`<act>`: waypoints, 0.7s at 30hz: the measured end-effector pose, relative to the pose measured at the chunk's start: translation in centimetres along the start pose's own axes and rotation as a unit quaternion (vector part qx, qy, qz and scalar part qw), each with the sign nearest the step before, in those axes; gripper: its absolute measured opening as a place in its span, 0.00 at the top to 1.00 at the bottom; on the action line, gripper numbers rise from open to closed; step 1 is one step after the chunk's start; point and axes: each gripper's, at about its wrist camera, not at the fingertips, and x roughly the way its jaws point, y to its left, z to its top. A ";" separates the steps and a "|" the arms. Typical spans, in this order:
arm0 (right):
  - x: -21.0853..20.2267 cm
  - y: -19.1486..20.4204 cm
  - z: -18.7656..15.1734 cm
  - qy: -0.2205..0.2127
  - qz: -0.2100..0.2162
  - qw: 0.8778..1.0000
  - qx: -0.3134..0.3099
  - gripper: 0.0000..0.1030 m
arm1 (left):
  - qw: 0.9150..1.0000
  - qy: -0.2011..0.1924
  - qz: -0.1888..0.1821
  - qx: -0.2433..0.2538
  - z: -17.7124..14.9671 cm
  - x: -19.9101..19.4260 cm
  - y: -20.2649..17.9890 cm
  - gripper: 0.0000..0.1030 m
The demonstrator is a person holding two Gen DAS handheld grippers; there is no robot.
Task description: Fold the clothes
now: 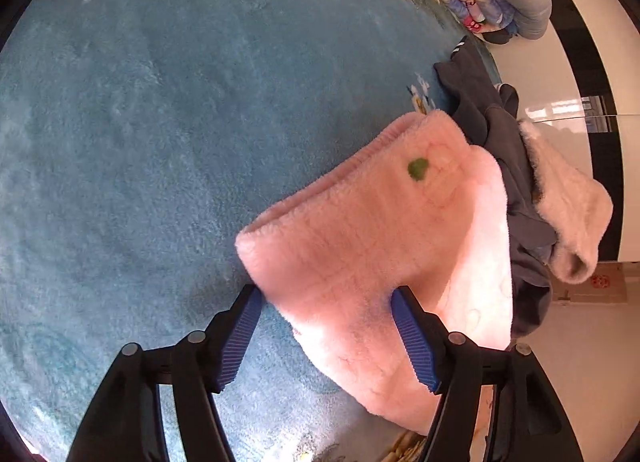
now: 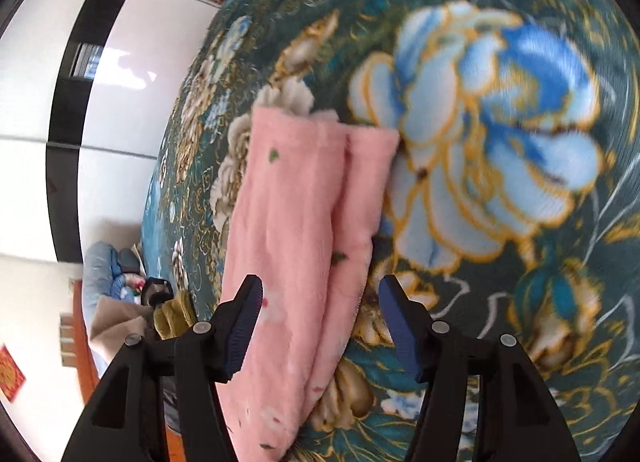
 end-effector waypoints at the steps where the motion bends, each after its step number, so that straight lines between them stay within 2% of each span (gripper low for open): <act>1: 0.3 -0.1 0.0 -0.001 0.005 1.000 0.004 0.40 | 1.000 -0.002 -0.002 0.001 0.2 0.2 -0.1 0.31; 5: 0.9 -0.9 0.8 -0.027 -0.006 0.999 0.019 0.40 | 1.000 -0.009 0.002 0.001 0.9 0.9 -0.7 0.32; 8: 1.5 -1.4 1.7 -0.043 0.003 0.998 0.041 0.40 | 1.000 -0.015 0.008 -0.007 1.1 1.1 -1.0 0.32; 15: 3.0 -0.5 3.9 -0.054 0.007 0.997 0.048 0.39 | 0.999 -0.020 0.025 -0.028 1.4 1.3 -1.3 0.32; 19: 0.9 0.9 3.9 -0.103 -0.046 0.993 0.026 0.39 | 0.999 -0.021 0.027 -0.031 1.3 1.1 -1.4 0.32; 21: -0.1 1.4 3.8 -0.102 -0.018 0.995 0.008 0.39 | 0.999 -0.021 0.028 -0.032 1.3 1.2 -1.5 0.32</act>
